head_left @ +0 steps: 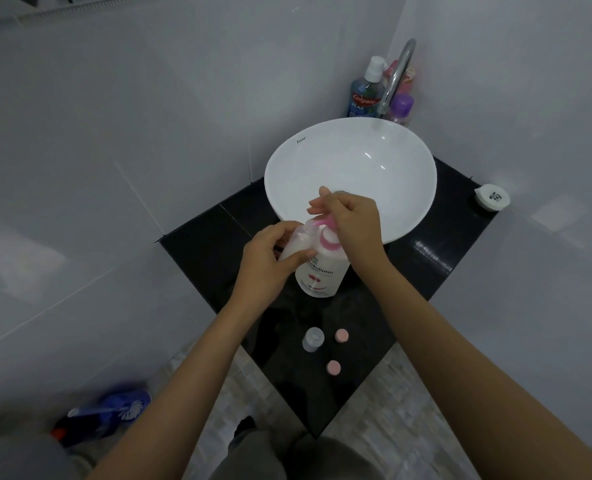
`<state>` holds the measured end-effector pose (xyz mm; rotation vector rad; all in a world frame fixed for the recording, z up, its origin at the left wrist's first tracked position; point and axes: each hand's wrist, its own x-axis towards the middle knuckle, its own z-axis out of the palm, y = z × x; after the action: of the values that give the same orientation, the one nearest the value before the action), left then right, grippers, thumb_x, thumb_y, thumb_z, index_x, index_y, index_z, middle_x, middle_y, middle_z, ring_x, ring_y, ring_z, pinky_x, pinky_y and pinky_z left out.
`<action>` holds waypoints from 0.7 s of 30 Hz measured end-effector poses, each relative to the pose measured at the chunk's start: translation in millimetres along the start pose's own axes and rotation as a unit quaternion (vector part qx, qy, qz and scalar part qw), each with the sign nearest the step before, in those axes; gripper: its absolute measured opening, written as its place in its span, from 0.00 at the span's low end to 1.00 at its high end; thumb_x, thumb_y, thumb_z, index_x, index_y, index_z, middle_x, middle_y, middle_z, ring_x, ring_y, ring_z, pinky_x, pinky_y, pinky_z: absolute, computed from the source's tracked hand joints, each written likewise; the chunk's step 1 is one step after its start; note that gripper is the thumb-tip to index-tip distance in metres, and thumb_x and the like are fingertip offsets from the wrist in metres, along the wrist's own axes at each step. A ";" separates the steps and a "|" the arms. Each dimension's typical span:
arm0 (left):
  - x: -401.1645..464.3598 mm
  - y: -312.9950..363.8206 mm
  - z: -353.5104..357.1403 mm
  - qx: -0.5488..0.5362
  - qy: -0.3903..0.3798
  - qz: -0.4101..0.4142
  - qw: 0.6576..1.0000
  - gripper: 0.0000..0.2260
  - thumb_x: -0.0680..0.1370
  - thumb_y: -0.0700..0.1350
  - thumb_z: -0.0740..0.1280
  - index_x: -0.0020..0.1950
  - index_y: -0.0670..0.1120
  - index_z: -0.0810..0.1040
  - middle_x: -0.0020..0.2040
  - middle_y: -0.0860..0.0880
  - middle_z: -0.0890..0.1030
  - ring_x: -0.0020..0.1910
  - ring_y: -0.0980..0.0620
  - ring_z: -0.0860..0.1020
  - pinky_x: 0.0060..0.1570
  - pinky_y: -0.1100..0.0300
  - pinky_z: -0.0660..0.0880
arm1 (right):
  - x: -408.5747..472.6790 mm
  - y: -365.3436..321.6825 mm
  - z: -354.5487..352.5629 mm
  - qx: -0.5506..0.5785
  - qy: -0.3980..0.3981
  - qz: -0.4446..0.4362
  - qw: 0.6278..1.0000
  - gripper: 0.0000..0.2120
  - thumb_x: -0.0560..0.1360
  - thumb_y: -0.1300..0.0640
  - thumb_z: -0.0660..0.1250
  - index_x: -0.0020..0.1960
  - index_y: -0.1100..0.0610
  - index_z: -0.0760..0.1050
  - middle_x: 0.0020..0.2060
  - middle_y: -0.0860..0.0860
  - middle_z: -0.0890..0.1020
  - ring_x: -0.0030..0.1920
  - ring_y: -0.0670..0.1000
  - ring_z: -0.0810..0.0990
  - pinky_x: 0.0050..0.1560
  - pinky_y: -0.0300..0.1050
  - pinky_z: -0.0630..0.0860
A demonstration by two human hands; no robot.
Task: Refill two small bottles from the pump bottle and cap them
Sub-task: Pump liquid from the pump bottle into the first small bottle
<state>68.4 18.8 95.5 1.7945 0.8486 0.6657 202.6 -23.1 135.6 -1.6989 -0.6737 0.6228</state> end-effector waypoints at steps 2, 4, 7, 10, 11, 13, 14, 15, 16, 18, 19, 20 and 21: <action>-0.1 0.5 -1.2 -0.006 0.001 -0.007 1.000 0.16 0.72 0.48 0.72 0.58 0.54 0.76 0.52 0.58 0.78 0.51 0.61 0.77 0.47 0.69 0.73 | 0.1 0.1 -0.2 0.005 0.000 -0.001 1.000 0.15 0.78 0.53 0.63 0.46 0.65 0.82 0.40 0.56 0.85 0.40 0.52 0.84 0.51 0.43 0.78; -0.6 1.8 -2.3 -0.010 0.000 -0.012 1.000 0.15 0.72 0.47 0.72 0.58 0.55 0.75 0.50 0.61 0.78 0.50 0.63 0.77 0.46 0.70 0.72 | 0.6 0.8 0.3 -0.005 -0.005 -0.004 1.000 0.16 0.78 0.54 0.62 0.46 0.65 0.82 0.40 0.56 0.85 0.40 0.50 0.83 0.50 0.40 0.77; -1.4 3.4 -3.1 -0.023 -0.006 -0.012 1.000 0.14 0.72 0.46 0.72 0.57 0.55 0.76 0.49 0.62 0.77 0.50 0.63 0.76 0.46 0.70 0.72 | 1.2 3.8 2.5 -0.045 -0.006 -0.016 0.999 0.16 0.79 0.55 0.61 0.46 0.66 0.82 0.42 0.57 0.85 0.40 0.48 0.82 0.48 0.35 0.75; -1.6 4.2 -2.9 -0.031 -0.007 -0.013 0.999 0.14 0.73 0.45 0.72 0.57 0.52 0.76 0.50 0.60 0.78 0.51 0.62 0.77 0.48 0.68 0.73 | 2.5 5.9 3.4 -0.053 -0.004 -0.015 0.998 0.17 0.79 0.55 0.61 0.44 0.65 0.82 0.40 0.56 0.85 0.39 0.48 0.82 0.47 0.35 0.75; -1.6 4.2 -2.6 -0.032 -0.007 -0.012 0.999 0.14 0.73 0.45 0.72 0.58 0.52 0.76 0.51 0.59 0.78 0.51 0.62 0.77 0.49 0.68 0.74 | 2.5 6.2 3.4 -0.054 -0.004 -0.017 0.998 0.16 0.79 0.55 0.61 0.44 0.65 0.82 0.40 0.56 0.85 0.39 0.48 0.82 0.46 0.35 0.75; -1.6 3.5 -2.2 -0.032 -0.008 -0.013 0.999 0.15 0.73 0.45 0.71 0.58 0.50 0.76 0.52 0.57 0.79 0.52 0.60 0.77 0.49 0.67 0.74 | 2.9 7.1 3.4 -0.055 -0.005 -0.020 0.998 0.16 0.79 0.56 0.61 0.44 0.65 0.82 0.39 0.55 0.85 0.38 0.48 0.82 0.48 0.38 0.76; -1.6 3.2 -2.1 -0.032 -0.009 -0.012 0.999 0.15 0.73 0.46 0.71 0.59 0.50 0.76 0.52 0.56 0.79 0.52 0.60 0.77 0.50 0.66 0.75 | 2.9 7.4 3.4 -0.054 -0.004 -0.021 0.998 0.16 0.79 0.56 0.61 0.44 0.65 0.82 0.39 0.55 0.84 0.38 0.48 0.82 0.49 0.40 0.76; -1.6 2.8 -1.9 -0.031 -0.009 -0.012 0.999 0.15 0.73 0.46 0.71 0.59 0.50 0.76 0.53 0.56 0.79 0.52 0.60 0.77 0.50 0.66 0.75 | 3.0 7.6 3.6 -0.054 -0.004 -0.021 0.998 0.16 0.79 0.56 0.61 0.44 0.65 0.82 0.38 0.55 0.84 0.38 0.49 0.82 0.49 0.40 0.76; -1.6 2.6 -1.5 -0.031 -0.009 -0.012 0.999 0.15 0.73 0.46 0.71 0.59 0.49 0.76 0.53 0.55 0.79 0.52 0.59 0.77 0.50 0.66 0.75 | 2.9 7.7 3.7 -0.054 -0.004 -0.021 0.998 0.16 0.79 0.56 0.61 0.44 0.66 0.82 0.39 0.55 0.84 0.39 0.49 0.82 0.49 0.40 0.76; -1.4 2.7 -0.7 -0.029 -0.007 -0.014 0.999 0.16 0.73 0.46 0.71 0.59 0.49 0.76 0.53 0.55 0.79 0.52 0.59 0.77 0.50 0.66 0.75 | 3.2 7.8 3.1 -0.053 -0.005 -0.020 0.998 0.16 0.79 0.56 0.61 0.44 0.65 0.82 0.39 0.55 0.84 0.38 0.49 0.82 0.49 0.40 0.76; -1.6 2.8 -0.3 -0.027 -0.005 -0.016 0.999 0.16 0.73 0.46 0.71 0.60 0.49 0.76 0.53 0.56 0.79 0.52 0.60 0.77 0.50 0.66 0.74 | 3.0 7.8 2.8 -0.054 -0.006 -0.021 0.998 0.16 0.79 0.56 0.61 0.44 0.65 0.82 0.38 0.55 0.84 0.38 0.48 0.82 0.48 0.39 0.76; -1.6 3.1 -0.1 -0.027 -0.004 -0.017 0.999 0.16 0.73 0.46 0.71 0.59 0.49 0.76 0.52 0.56 0.79 0.51 0.61 0.77 0.50 0.67 0.74 | 2.9 7.5 2.6 -0.056 -0.007 -0.023 0.998 0.16 0.79 0.56 0.61 0.44 0.65 0.82 0.38 0.55 0.84 0.37 0.47 0.82 0.47 0.38 0.76; -1.9 3.1 -0.1 -0.027 -0.004 -0.018 0.999 0.16 0.73 0.46 0.71 0.59 0.50 0.76 0.52 0.57 0.78 0.51 0.62 0.77 0.50 0.67 0.74 | 2.6 7.2 2.6 -0.058 -0.008 -0.023 0.998 0.16 0.79 0.56 0.61 0.44 0.65 0.82 0.38 0.55 0.84 0.37 0.46 0.81 0.47 0.37 0.76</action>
<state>68.0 16.6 98.3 1.7278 0.8476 0.6517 203.4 -20.9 127.8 -1.7815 -0.7707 0.5738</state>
